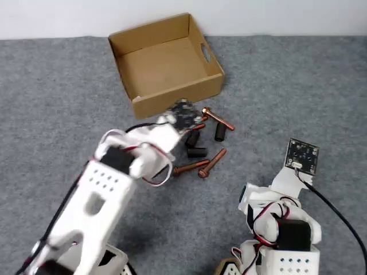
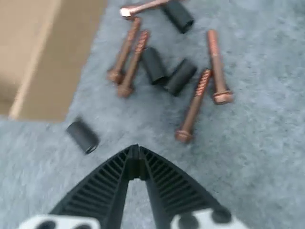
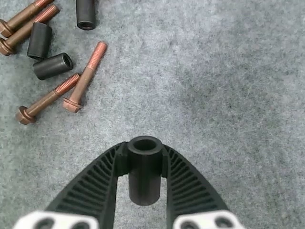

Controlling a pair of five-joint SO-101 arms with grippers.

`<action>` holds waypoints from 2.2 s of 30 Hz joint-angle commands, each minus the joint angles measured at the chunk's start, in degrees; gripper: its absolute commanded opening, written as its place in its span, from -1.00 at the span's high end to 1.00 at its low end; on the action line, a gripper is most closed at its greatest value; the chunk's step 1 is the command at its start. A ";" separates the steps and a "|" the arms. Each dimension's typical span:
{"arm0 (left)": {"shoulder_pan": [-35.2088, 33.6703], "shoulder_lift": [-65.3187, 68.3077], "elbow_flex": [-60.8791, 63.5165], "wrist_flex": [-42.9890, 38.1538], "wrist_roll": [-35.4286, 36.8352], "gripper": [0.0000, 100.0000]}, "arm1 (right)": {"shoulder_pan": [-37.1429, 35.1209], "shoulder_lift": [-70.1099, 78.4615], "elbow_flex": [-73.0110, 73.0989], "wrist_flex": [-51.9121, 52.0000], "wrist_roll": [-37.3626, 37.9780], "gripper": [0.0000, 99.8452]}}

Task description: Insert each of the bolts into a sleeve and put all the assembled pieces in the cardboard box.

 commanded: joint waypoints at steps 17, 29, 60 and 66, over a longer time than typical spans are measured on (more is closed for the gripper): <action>2.55 46.77 -37.58 14.15 -12.75 0.62 | 0.84 -0.31 -0.26 -1.10 -0.53 0.98; 1.93 58.90 -44.35 13.54 -12.84 0.73 | 0.84 -0.31 -0.26 -1.10 -0.53 0.98; 4.48 42.99 -50.51 34.73 34.90 0.99 | 0.75 -0.31 0.53 -1.80 -0.53 0.98; -2.37 39.30 -49.89 34.81 53.01 0.99 | 0.75 -0.31 0.53 -1.80 -0.53 0.98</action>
